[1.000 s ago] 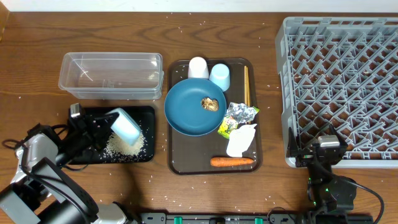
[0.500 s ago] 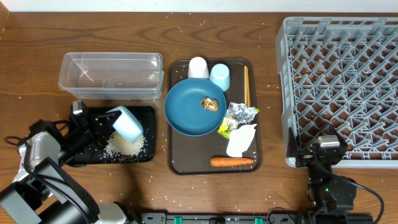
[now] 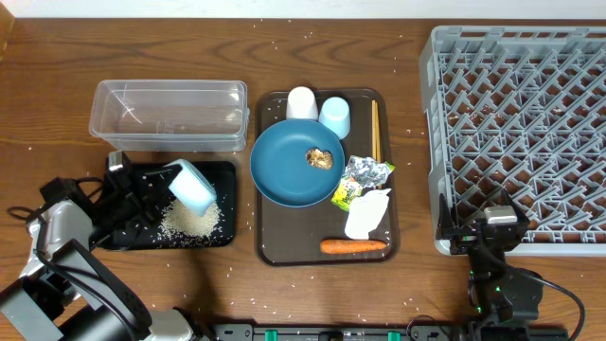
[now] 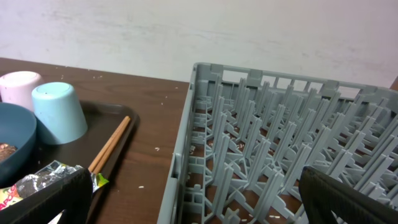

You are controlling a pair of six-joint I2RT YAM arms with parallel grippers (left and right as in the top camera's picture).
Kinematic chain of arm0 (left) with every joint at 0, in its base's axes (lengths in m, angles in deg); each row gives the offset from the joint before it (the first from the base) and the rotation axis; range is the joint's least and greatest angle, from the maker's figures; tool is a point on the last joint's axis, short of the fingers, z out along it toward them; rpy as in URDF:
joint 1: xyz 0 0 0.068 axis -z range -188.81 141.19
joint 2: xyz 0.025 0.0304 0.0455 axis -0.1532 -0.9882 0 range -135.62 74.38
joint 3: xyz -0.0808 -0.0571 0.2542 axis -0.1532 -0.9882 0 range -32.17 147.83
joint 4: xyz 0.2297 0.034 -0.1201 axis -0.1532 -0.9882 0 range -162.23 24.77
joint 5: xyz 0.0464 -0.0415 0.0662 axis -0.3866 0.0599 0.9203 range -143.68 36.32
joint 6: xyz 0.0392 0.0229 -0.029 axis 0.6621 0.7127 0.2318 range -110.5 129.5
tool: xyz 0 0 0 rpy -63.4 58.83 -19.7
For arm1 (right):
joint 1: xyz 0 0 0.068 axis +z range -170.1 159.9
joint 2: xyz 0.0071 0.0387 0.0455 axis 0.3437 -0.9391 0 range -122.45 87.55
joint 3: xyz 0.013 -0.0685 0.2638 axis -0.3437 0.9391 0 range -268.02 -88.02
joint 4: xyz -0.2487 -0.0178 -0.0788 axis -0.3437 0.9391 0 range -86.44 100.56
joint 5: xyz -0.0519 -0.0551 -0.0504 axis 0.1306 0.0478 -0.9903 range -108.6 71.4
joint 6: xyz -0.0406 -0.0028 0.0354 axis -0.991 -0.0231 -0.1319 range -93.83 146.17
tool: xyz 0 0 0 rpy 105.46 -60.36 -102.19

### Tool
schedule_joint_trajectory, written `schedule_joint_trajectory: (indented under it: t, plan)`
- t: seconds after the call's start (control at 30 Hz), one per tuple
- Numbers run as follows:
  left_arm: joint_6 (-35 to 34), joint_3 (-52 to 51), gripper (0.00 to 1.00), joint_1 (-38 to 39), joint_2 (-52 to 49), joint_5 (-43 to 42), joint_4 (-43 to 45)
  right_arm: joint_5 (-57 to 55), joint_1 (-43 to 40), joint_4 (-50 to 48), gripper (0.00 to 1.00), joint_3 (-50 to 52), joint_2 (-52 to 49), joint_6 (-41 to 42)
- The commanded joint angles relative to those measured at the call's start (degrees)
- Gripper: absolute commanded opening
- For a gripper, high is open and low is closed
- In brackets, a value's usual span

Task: Sort waste into correct bins and load items into the dishwasher rack
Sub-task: 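Tilt the bowl with the left gripper, pouring rice onto the black tray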

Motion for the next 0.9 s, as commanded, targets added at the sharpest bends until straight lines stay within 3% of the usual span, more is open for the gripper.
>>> schedule_joint_trajectory:
  t: [0.0,0.17,0.37,0.53,0.6,0.7,0.8,0.87]
  plan:
    - [-1.90,0.70,0.06,0.13,0.94,8.92,0.33,-0.31,-0.52,0.22,0.99,0.09,-0.04,-0.33]
    - [-2.14,0.61,0.06,0.13,0.96,12.66,-0.72,-0.31,-0.52,0.22,0.99,0.09,-0.04,-0.33]
    - [7.69,0.61,0.06,0.66,2.56,-2.93,-4.42,-0.31,-0.52,0.22,0.99,0.09,-0.04,-0.35]
    - [7.17,0.63,0.06,0.87,3.19,-2.38,-2.01,-0.31,-0.52,0.22,0.99,0.09,-0.04,-0.33]
    - [4.68,0.63,0.06,1.16,3.48,-2.95,-6.88,-0.31,-0.52,0.22,0.99,0.09,-0.04,-0.35]
    - [8.76,0.63,0.06,1.18,3.98,-2.71,-3.41,-0.31,-0.52,0.22,0.99,0.09,-0.04,-0.35]
    - [-1.22,0.63,0.06,1.18,4.20,-2.93,-5.70,-0.31,-0.52,0.22,0.99,0.09,-0.04,-0.35]
    - [-1.79,0.72,0.06,1.16,4.44,-2.91,-2.56,-0.31,-0.52,0.22,0.99,0.09,-0.04,-0.35]
